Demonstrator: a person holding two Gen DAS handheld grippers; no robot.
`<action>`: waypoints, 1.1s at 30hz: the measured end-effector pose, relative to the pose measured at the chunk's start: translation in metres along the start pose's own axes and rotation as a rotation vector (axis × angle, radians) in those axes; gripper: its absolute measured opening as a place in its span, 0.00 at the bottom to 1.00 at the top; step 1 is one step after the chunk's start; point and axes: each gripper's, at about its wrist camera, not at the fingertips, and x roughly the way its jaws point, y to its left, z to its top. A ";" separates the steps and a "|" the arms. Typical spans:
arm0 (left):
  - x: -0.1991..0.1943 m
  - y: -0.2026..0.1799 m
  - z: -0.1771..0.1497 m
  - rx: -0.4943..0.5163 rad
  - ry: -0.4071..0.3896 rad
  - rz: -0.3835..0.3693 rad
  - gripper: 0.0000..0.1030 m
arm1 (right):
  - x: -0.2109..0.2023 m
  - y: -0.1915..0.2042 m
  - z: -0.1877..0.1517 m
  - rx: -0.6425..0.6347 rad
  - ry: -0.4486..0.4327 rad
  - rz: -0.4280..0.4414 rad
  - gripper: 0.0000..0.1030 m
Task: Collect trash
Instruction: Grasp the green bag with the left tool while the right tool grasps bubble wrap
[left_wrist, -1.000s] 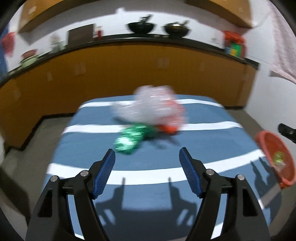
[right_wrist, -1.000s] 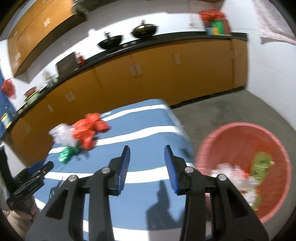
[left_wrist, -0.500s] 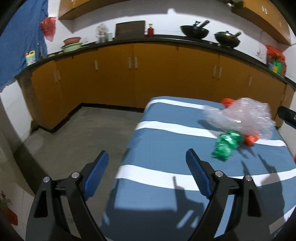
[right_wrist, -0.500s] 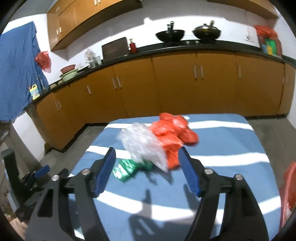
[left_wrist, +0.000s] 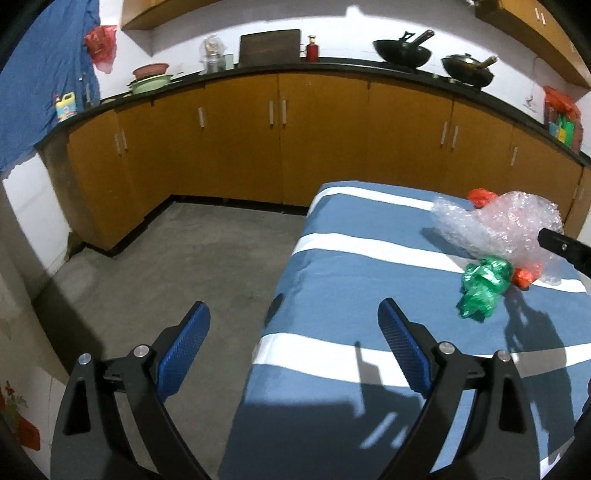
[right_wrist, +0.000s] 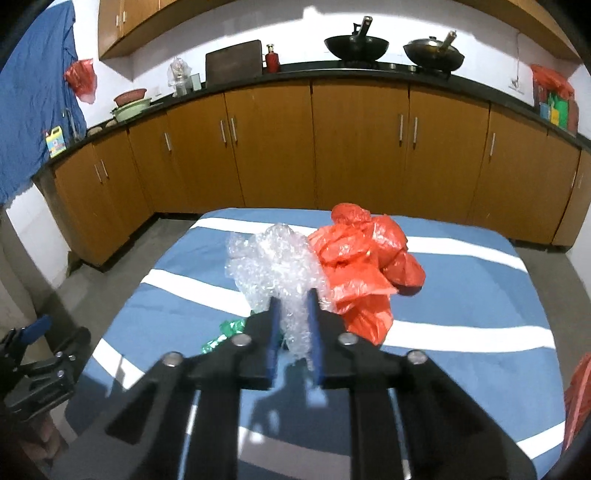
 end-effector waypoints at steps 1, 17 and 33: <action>0.000 -0.002 0.001 0.001 -0.003 -0.009 0.89 | -0.005 -0.002 -0.001 0.012 -0.011 0.012 0.11; 0.012 -0.104 0.017 0.176 -0.033 -0.229 0.89 | -0.094 -0.100 -0.020 0.238 -0.188 -0.129 0.10; 0.047 -0.137 0.017 0.223 0.080 -0.245 0.89 | -0.089 -0.159 -0.074 0.323 -0.060 -0.140 0.51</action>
